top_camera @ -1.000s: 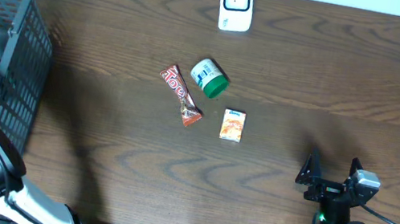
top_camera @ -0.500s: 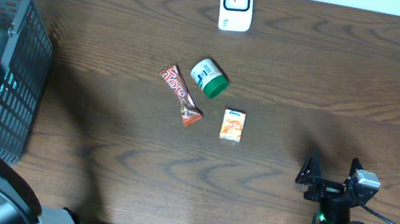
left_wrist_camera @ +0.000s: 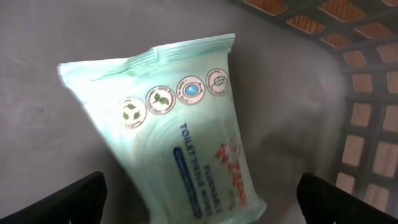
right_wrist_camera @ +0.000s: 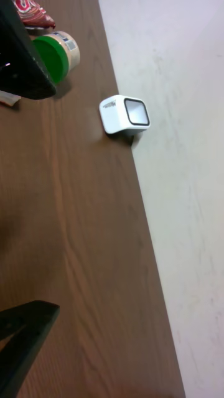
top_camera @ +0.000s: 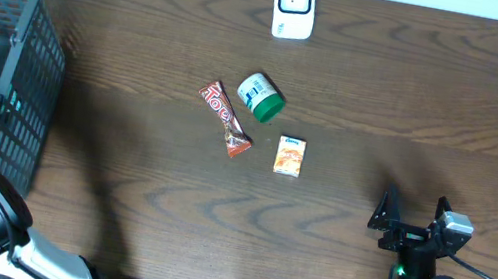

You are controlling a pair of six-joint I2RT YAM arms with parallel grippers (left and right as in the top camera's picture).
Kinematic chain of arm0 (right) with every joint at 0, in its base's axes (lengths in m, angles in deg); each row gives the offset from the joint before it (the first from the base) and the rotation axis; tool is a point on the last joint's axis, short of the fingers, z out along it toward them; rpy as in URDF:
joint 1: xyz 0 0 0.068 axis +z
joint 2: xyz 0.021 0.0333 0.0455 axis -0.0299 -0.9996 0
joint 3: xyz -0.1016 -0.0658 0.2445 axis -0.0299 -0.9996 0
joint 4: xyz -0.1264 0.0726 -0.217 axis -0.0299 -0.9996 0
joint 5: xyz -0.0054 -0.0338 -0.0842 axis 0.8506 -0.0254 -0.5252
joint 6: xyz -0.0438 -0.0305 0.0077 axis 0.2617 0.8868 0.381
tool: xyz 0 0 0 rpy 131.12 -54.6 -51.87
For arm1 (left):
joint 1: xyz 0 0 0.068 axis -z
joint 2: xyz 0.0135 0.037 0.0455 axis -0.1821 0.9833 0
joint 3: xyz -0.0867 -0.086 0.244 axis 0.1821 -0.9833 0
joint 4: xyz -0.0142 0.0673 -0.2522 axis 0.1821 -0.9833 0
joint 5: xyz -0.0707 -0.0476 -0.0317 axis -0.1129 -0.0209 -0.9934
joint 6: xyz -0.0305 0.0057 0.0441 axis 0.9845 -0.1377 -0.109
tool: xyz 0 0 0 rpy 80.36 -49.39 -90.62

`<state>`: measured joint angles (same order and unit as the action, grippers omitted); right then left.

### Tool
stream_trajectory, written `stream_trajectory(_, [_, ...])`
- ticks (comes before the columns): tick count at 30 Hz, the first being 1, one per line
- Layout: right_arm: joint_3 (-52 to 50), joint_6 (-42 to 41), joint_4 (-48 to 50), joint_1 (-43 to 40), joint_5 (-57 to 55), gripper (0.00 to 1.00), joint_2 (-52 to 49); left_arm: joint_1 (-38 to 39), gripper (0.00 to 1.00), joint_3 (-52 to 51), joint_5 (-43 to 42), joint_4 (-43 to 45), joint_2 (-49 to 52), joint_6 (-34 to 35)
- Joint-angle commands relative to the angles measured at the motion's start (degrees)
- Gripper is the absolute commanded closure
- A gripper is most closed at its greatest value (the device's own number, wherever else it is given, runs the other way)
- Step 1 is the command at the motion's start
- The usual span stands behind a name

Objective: Scan the item barcode

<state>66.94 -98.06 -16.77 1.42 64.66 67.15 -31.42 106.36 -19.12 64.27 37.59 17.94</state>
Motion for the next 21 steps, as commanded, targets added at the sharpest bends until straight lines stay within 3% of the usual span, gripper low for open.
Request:
stream_trajectory(1, [-0.1, -0.5, -0.2, 1.1, -0.3, 0.01, 0.3, -0.2, 0.02, -0.6, 0.3, 1.1, 2.9, 1.9])
stream_trajectory(9, [-0.1, -0.5, -0.2, 1.1, -0.3, 0.01, 0.3, -0.2, 0.03, -0.6, -1.9, 2.9, 8.3, 4.0])
stream_trajectory(12, [-0.1, -0.5, -0.2, 1.1, -0.3, 0.01, 0.3, -0.2, 0.04, -0.6, -5.9, 2.8, 9.7, 1.4])
stream_trajectory(15, [-0.1, -0.5, -0.2, 1.1, -0.3, 0.01, 0.3, -0.2, 0.68, -0.6, -8.9, 0.2, 10.3, 0.2])
stream_trajectory(19, [-0.1, -0.5, -0.2, 1.1, -0.3, 0.01, 0.3, -0.2, 0.92, -0.5, -11.1, -2.6, 10.3, -1.8])
stream_trajectory(21, [-0.1, -0.5, -0.2, 1.1, -0.3, 0.01, 0.3, -0.2, 0.93, -0.5, -13.3, -2.6, 10.2, -3.0])
